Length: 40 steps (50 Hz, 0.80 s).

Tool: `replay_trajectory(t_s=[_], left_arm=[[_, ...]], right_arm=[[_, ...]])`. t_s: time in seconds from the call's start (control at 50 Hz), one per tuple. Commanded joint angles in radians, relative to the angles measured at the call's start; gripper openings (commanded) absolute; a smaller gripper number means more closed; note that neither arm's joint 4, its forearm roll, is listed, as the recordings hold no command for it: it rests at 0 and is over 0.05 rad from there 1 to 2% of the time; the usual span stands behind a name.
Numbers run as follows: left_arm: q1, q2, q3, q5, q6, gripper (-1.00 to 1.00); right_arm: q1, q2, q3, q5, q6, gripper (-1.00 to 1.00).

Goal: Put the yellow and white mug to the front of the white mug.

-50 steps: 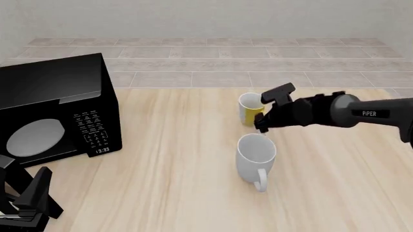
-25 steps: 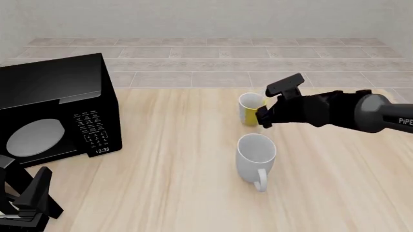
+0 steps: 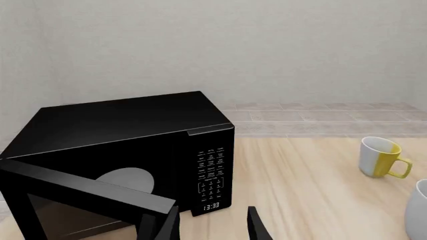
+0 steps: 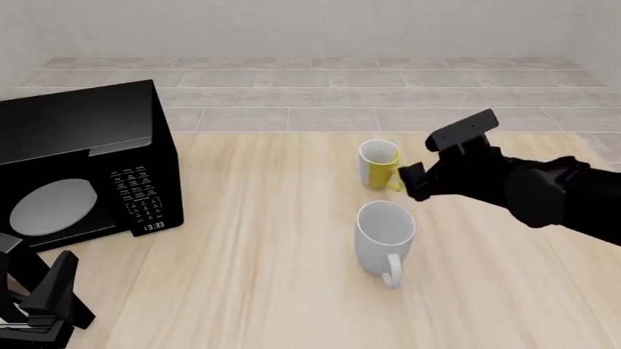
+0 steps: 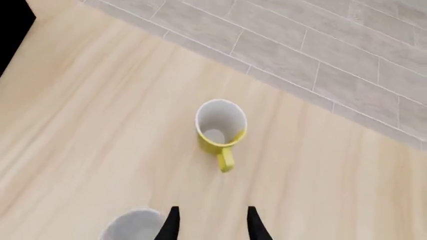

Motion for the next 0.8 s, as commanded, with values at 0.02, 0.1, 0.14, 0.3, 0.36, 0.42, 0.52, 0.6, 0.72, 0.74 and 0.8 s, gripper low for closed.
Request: replay_trajectory(t_s=[0.02, 0.1, 0.14, 0.3, 0.36, 0.42, 0.52, 0.6, 0.72, 0.74, 0.8], left_arm=[[0.0, 0.0, 0.0, 0.0, 0.0, 1.0], [0.0, 0.0, 0.0, 0.0, 0.0, 1.0], [0.0, 0.0, 0.0, 0.0, 0.0, 1.0], [0.0, 0.0, 0.0, 0.0, 0.0, 1.0], [0.0, 0.0, 0.0, 0.0, 0.0, 1.0], [0.0, 0.0, 0.0, 0.0, 0.0, 1.0], [0.0, 0.0, 0.0, 0.0, 0.0, 1.0], [0.0, 0.0, 0.0, 0.0, 0.0, 1.0], [0.0, 0.0, 0.0, 0.0, 0.0, 1.0], [0.0, 0.0, 0.0, 0.0, 0.0, 1.0], [0.0, 0.0, 0.0, 0.0, 0.0, 1.0]], right_arm=[[-0.006, -0.161, 0.108, -0.037, 0.006, 1.0], [-0.02, -0.229, 0.142, -0.061, 0.012, 1.0], [-0.022, -0.23, 0.152, -0.066, 0.006, 1.0], [-0.029, -0.291, 0.191, -0.082, 0.001, 1.0], [-0.038, -0.33, 0.203, -0.077, 0.001, 1.0], [-0.042, -0.38, 0.228, -0.066, -0.002, 1.0], [-0.059, -0.486, 0.264, -0.038, -0.003, 1.0], [-0.066, -0.554, 0.291, -0.018, -0.006, 1.0], [-0.082, -0.673, 0.328, 0.022, -0.018, 1.0], [-0.082, -0.685, 0.334, 0.026, -0.018, 1.0], [-0.087, -0.72, 0.357, 0.035, -0.024, 1.0]])
